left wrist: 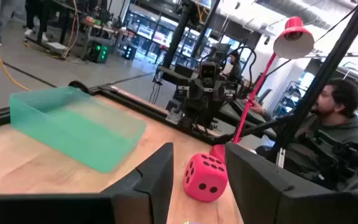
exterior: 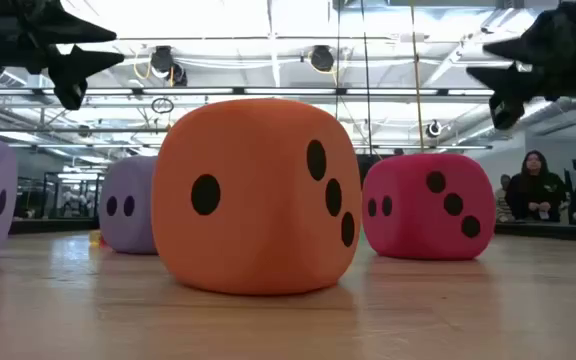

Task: Pick & Place Dice
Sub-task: Put the large red die into the green bin

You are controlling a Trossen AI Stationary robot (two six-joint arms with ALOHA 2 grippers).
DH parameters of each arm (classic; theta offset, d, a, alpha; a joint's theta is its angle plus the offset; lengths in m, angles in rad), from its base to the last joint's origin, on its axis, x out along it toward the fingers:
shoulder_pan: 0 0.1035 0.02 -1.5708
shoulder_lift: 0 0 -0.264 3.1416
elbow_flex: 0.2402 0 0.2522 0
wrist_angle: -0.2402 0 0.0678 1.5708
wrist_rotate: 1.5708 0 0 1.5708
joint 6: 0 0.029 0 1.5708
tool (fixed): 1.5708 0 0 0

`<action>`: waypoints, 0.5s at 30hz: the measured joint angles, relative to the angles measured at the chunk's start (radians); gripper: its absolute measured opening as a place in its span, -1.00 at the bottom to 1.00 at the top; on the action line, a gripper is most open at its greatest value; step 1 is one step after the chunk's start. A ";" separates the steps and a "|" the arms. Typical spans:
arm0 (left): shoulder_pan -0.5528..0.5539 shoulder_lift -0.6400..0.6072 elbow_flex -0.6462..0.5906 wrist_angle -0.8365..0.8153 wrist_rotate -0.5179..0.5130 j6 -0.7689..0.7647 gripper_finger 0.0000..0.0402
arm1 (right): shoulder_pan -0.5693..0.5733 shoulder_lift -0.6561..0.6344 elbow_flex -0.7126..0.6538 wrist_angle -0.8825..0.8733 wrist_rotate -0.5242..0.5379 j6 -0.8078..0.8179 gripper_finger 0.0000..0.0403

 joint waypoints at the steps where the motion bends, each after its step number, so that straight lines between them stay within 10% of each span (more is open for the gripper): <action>1: 0.000 0.000 0.000 -0.004 0.000 0.000 -0.24 | 0.000 0.000 0.000 -0.019 0.002 -0.003 -0.30; 15: 0.000 0.000 0.000 -0.008 -0.010 0.000 -0.24 | 0.000 0.094 0.014 0.236 0.003 -0.156 -0.30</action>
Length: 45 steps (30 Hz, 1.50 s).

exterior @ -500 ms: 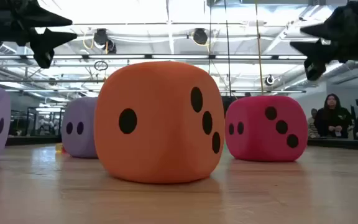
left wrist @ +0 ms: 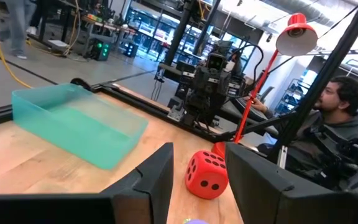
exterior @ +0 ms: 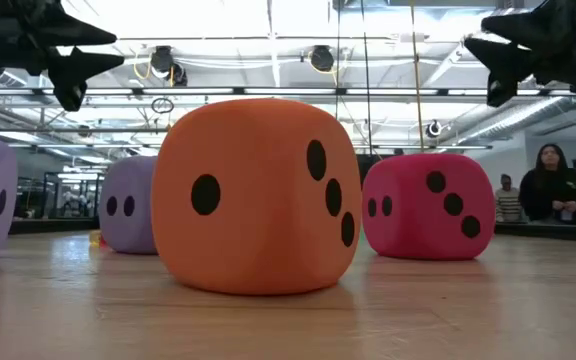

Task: Pick & Place Dice
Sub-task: Put the large red die into the green bin

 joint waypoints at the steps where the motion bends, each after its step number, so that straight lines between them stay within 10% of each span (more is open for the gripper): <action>1: 0.000 0.000 0.000 -0.004 -0.008 0.003 -0.24 | 0.000 0.018 0.012 -0.001 0.000 0.000 -0.30; 31: 0.000 0.000 0.000 -0.043 0.063 0.043 -0.24 | 0.080 0.905 0.815 -0.153 0.053 0.083 -0.30; 45: 0.000 0.000 0.000 -0.041 0.061 0.040 -0.24 | 0.151 1.131 1.285 -0.907 -0.058 0.102 0.13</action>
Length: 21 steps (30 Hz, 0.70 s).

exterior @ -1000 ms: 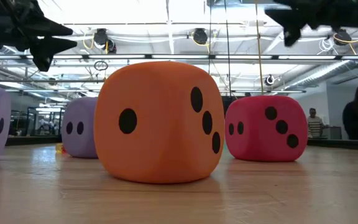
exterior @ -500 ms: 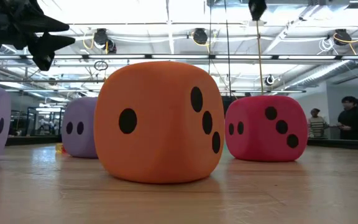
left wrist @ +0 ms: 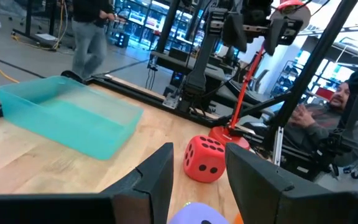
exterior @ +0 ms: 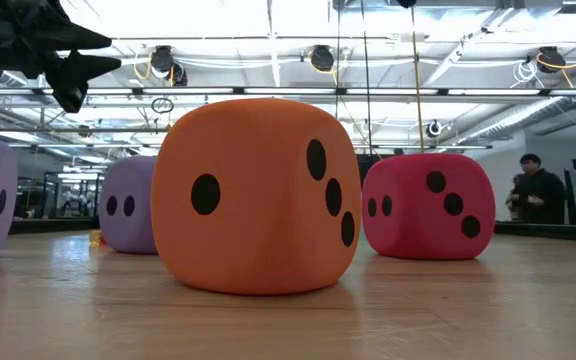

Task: Pick & Place Dice
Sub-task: Put the large red die into the green bin

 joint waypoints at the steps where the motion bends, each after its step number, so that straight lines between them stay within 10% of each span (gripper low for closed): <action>1: 0.000 0.000 0.000 0.000 0.000 0.000 -0.24 | -0.006 0.008 0.015 -0.040 -0.019 0.006 0.15; 21: 0.000 0.000 0.000 -0.001 -0.001 -0.042 -0.24 | -0.123 0.229 0.037 -0.449 -0.327 -0.172 0.20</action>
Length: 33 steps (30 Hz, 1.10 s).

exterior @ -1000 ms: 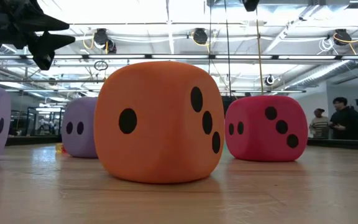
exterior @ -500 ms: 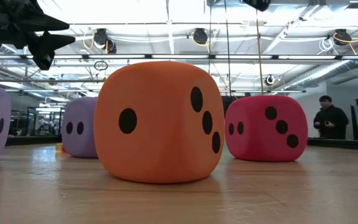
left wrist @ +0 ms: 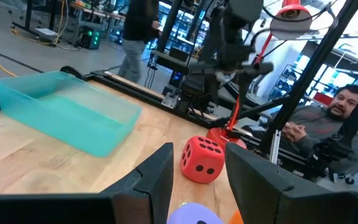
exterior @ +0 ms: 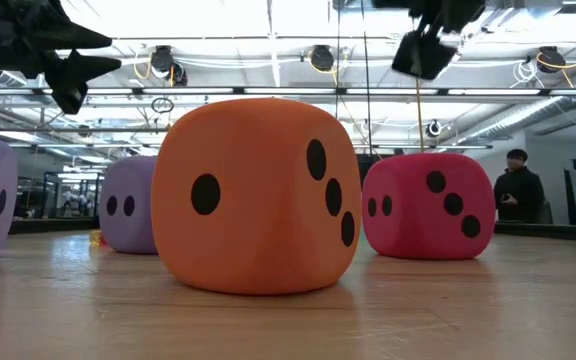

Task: Pick & Place Dice
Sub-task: Put the large red die into the green bin

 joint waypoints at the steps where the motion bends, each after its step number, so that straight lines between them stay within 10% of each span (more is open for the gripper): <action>1: 0.000 0.000 0.000 0.000 0.000 -0.002 -0.24 | -0.007 0.016 0.000 -0.006 -0.020 -0.010 0.20; 33: 0.000 0.000 0.000 0.000 0.001 -0.008 -0.24 | -0.158 0.263 0.000 0.074 -0.089 -0.102 0.43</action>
